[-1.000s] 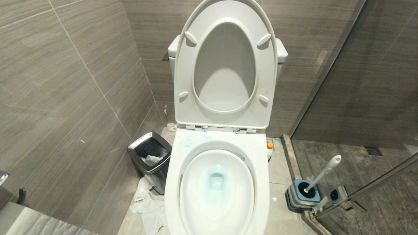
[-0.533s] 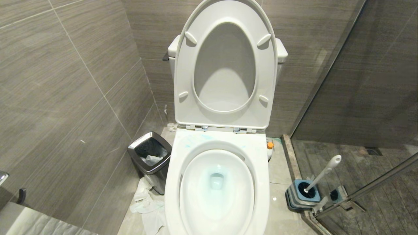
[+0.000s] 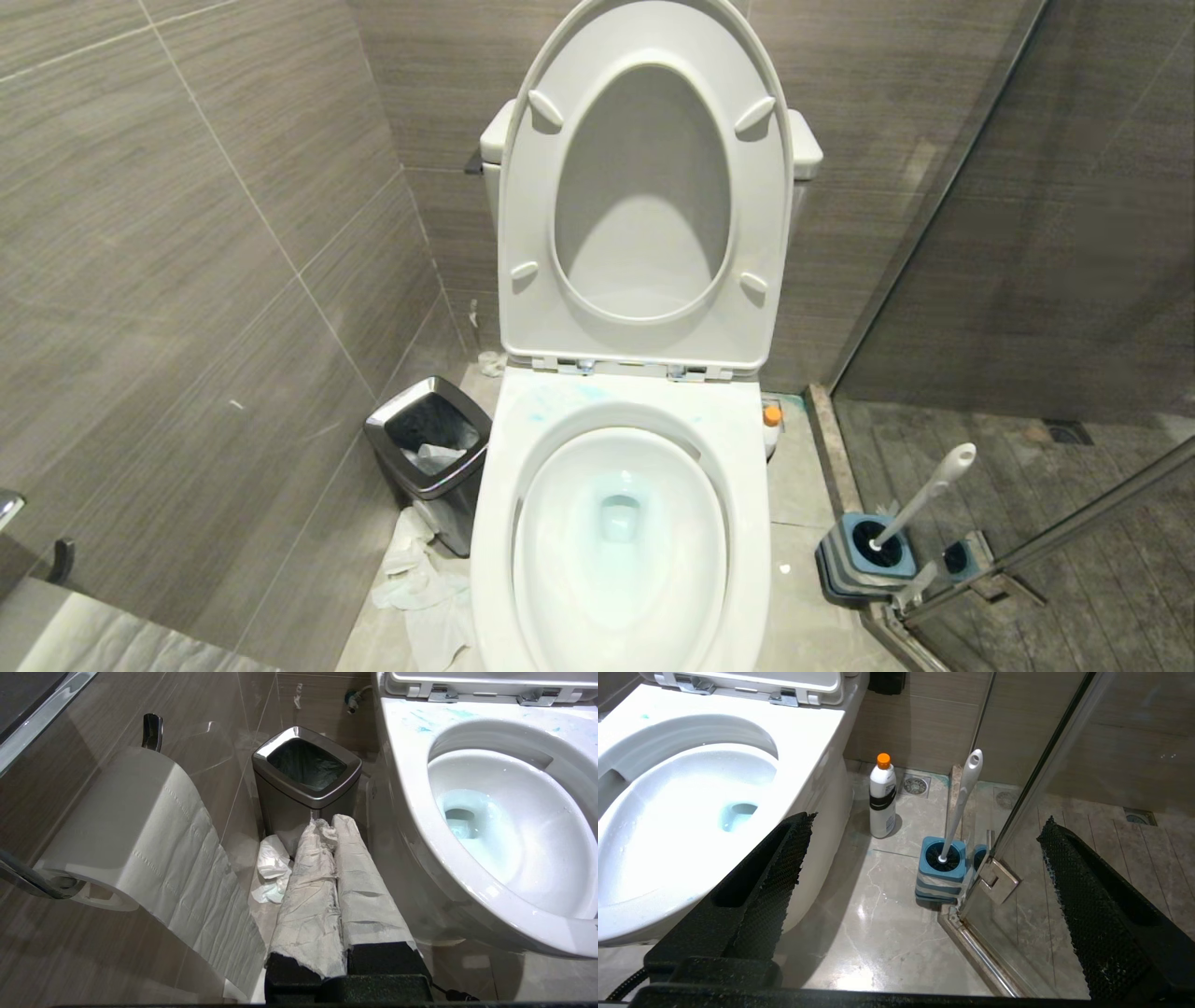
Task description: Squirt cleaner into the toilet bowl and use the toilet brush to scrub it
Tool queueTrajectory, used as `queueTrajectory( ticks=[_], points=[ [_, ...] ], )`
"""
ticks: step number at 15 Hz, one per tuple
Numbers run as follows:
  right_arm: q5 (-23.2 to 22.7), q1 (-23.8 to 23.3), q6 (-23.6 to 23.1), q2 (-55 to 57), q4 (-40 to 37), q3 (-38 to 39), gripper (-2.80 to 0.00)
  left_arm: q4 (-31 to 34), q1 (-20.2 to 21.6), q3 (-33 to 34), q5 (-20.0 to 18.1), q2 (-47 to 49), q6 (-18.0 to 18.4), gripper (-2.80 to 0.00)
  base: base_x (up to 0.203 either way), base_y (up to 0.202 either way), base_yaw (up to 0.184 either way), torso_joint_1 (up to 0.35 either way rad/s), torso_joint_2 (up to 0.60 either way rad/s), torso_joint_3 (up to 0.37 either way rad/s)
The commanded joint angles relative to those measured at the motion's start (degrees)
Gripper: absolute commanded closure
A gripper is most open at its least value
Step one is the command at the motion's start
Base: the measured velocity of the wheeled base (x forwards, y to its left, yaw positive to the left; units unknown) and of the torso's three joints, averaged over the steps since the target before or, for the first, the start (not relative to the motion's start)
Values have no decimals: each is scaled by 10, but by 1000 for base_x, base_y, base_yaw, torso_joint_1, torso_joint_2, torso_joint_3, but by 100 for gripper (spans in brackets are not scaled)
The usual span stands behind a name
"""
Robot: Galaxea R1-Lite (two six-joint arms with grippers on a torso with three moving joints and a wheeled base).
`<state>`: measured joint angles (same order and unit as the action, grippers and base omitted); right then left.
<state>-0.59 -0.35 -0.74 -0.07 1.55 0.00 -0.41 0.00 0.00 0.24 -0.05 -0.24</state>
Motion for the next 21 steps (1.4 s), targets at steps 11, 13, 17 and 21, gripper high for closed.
queueTrajectory(
  ticks=[11, 13, 17, 21],
  points=[
    [0, 0, 0, 0, 0, 6, -280, 0, 0, 4, 0, 0, 0, 0, 0, 0, 0, 0, 0, 0],
    [0, 0, 0, 0, 0, 6, -280, 0, 0, 4, 0, 0, 0, 0, 0, 0, 0, 0, 0, 0],
    [0, 0, 0, 0, 0, 6, -280, 0, 0, 4, 0, 0, 0, 0, 0, 0, 0, 0, 0, 0],
    [0, 0, 0, 0, 0, 6, -280, 0, 0, 4, 0, 0, 0, 0, 0, 0, 0, 0, 0, 0]
  ],
)
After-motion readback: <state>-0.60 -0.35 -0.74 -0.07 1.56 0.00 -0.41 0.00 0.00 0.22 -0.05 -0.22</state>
